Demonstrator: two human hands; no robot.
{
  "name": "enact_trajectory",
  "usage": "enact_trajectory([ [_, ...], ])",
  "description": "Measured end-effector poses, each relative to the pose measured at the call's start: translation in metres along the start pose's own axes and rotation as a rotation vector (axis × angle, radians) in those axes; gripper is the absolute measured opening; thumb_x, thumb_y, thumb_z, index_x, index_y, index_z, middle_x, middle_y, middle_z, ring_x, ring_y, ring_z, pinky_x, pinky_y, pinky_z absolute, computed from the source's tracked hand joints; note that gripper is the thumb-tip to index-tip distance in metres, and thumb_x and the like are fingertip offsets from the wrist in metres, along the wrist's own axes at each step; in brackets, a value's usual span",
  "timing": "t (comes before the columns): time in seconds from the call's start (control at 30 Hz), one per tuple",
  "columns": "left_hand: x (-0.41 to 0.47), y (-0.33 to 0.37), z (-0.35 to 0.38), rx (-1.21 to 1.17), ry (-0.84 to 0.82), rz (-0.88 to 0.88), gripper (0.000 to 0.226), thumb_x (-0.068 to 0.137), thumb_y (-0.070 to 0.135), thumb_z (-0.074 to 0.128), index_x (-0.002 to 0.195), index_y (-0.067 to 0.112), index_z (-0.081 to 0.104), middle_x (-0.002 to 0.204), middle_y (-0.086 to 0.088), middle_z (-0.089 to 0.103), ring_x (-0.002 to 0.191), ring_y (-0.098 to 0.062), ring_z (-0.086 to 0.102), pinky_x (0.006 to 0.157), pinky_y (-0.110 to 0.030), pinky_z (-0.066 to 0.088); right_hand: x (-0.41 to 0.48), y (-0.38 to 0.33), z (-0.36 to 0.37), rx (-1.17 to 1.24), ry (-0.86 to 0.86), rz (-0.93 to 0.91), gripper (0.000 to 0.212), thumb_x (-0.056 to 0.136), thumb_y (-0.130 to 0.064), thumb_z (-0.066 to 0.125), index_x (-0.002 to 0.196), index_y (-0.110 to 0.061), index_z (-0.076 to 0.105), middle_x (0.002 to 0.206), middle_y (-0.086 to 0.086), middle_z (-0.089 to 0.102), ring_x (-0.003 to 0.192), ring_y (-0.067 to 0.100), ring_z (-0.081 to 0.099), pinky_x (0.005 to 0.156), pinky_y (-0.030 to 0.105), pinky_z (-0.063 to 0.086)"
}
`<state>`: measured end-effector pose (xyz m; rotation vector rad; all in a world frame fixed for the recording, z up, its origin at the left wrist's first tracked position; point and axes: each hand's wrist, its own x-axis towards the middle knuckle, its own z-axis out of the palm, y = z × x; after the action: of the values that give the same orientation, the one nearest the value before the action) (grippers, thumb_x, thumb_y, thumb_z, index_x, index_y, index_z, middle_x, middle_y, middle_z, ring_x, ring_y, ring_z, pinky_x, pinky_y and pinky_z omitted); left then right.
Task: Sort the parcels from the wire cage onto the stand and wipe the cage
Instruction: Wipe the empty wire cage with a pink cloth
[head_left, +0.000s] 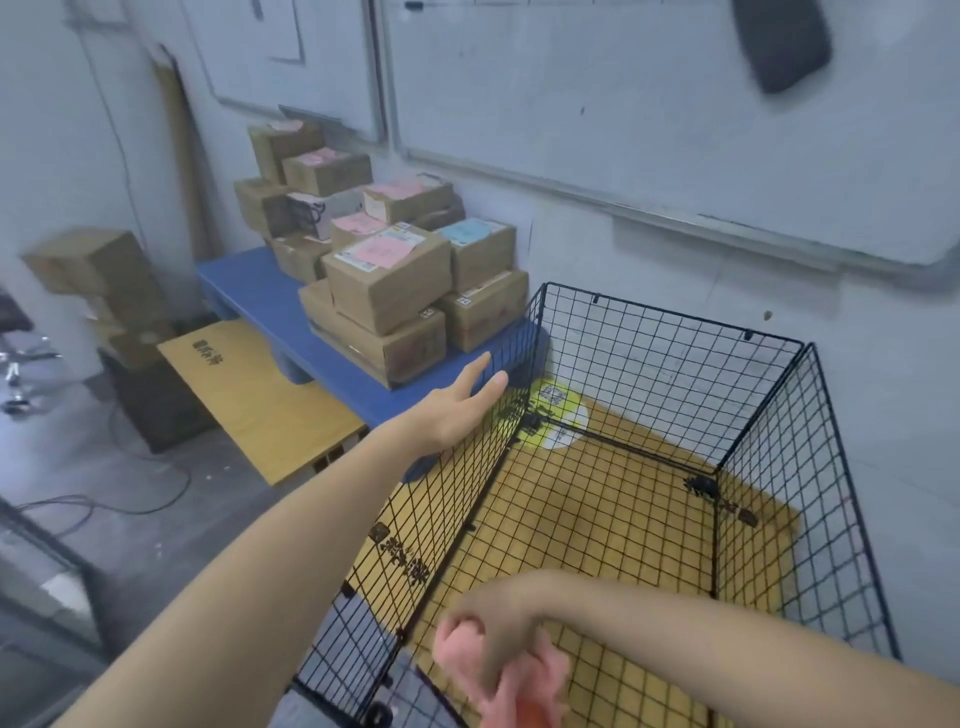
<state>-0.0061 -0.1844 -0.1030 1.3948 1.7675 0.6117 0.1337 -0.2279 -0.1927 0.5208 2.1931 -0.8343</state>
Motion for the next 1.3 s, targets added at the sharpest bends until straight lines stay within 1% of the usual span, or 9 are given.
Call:
enact_trajectory([
  [0.17, 0.0, 0.0, 0.001, 0.082, 0.036, 0.007, 0.066, 0.091, 0.068, 0.022, 0.149, 0.045, -0.001, 0.148, -0.016, 0.039, 0.134, -0.031, 0.04, 0.11, -0.042, 0.028, -0.05, 0.027, -0.025, 0.078, 0.217, 0.16, 0.064, 0.077, -0.024, 0.073, 0.134, -0.024, 0.044, 0.125, 0.003, 0.056, 0.106, 0.024, 0.059, 0.086, 0.04, 0.056],
  [0.43, 0.001, 0.008, -0.001, 0.009, 0.057, 0.001, 0.065, 0.089, 0.072, 0.023, 0.147, 0.047, 0.008, 0.144, -0.012, 0.044, 0.129, -0.026, 0.045, 0.11, -0.046, 0.033, -0.134, 0.056, -0.08, 0.269, 0.607, 0.253, 0.062, 0.073, -0.018, 0.069, 0.129, -0.025, 0.044, 0.113, -0.003, 0.054, 0.091, 0.011, 0.061, 0.06, 0.02, 0.055],
  [0.57, 0.001, 0.009, -0.007, 0.022, 0.005, 0.0, 0.066, 0.088, 0.073, 0.021, 0.147, 0.044, 0.012, 0.147, -0.01, 0.04, 0.13, -0.026, 0.043, 0.111, -0.042, 0.03, -0.15, 0.055, -0.102, 0.298, 0.725, 0.26, 0.063, 0.073, -0.017, 0.07, 0.13, -0.027, 0.044, 0.107, -0.005, 0.057, 0.085, 0.011, 0.064, 0.057, 0.019, 0.054],
  [0.67, 0.009, 0.015, -0.028, 0.054, 0.015, 0.043, 0.063, 0.095, 0.064, 0.02, 0.148, 0.03, 0.025, 0.148, -0.007, 0.039, 0.134, -0.023, 0.038, 0.11, -0.036, 0.027, -0.16, 0.051, -0.126, 0.367, 0.848, 0.259, 0.061, 0.072, -0.018, 0.071, 0.127, -0.029, 0.046, 0.108, -0.004, 0.058, 0.083, 0.012, 0.066, 0.056, 0.02, 0.055],
  [0.77, 0.026, 0.02, -0.06, 0.135, 0.048, 0.099, 0.064, 0.097, 0.059, 0.019, 0.148, 0.022, 0.031, 0.149, -0.004, 0.038, 0.135, -0.024, 0.036, 0.108, -0.034, 0.027, -0.168, 0.036, -0.152, 0.429, 1.035, 0.245, 0.054, 0.074, -0.019, 0.069, 0.121, -0.032, 0.048, 0.109, -0.008, 0.056, 0.085, 0.011, 0.063, 0.06, 0.024, 0.054],
  [0.9, 0.052, 0.017, -0.105, 0.226, 0.081, 0.182, 0.062, 0.099, 0.055, 0.02, 0.146, 0.017, 0.036, 0.15, -0.006, 0.037, 0.137, -0.024, 0.034, 0.108, -0.031, 0.025, -0.151, 0.007, -0.181, 0.527, 1.351, 0.216, 0.05, 0.075, -0.017, 0.071, 0.12, -0.028, 0.051, 0.11, -0.009, 0.056, 0.095, 0.012, 0.058, 0.077, 0.032, 0.053],
  [1.1, 0.085, -0.002, -0.179, 0.187, 0.128, 0.295, 0.057, 0.101, 0.05, 0.023, 0.132, 0.011, 0.05, 0.138, -0.009, 0.049, 0.129, -0.026, 0.043, 0.099, -0.031, 0.031, -0.085, -0.055, -0.219, 0.737, 1.641, 0.083, 0.047, 0.076, -0.016, 0.073, 0.112, -0.03, 0.047, 0.103, -0.016, 0.054, 0.093, 0.006, 0.058, 0.076, 0.03, 0.052],
  [1.17, 0.095, -0.009, -0.2, 0.174, 0.138, 0.3, 0.06, 0.1, 0.05, 0.024, 0.135, 0.007, 0.048, 0.142, -0.013, 0.046, 0.131, -0.028, 0.042, 0.108, -0.033, 0.031, -0.063, -0.068, -0.227, 0.733, 1.664, 0.117, 0.047, 0.076, -0.017, 0.075, 0.111, -0.029, 0.046, 0.102, -0.013, 0.055, 0.09, 0.006, 0.058, 0.074, 0.029, 0.051],
  [1.3, 0.105, -0.017, -0.224, 0.084, 0.064, 0.278, 0.092, 0.075, 0.078, 0.025, 0.135, 0.012, 0.048, 0.142, -0.01, 0.047, 0.128, -0.027, 0.046, 0.11, -0.044, 0.034, -0.021, -0.081, -0.231, 0.653, 1.456, 0.285, 0.052, 0.075, -0.023, 0.075, 0.117, -0.026, 0.045, 0.103, -0.011, 0.054, 0.089, 0.009, 0.057, 0.064, 0.02, 0.044],
])
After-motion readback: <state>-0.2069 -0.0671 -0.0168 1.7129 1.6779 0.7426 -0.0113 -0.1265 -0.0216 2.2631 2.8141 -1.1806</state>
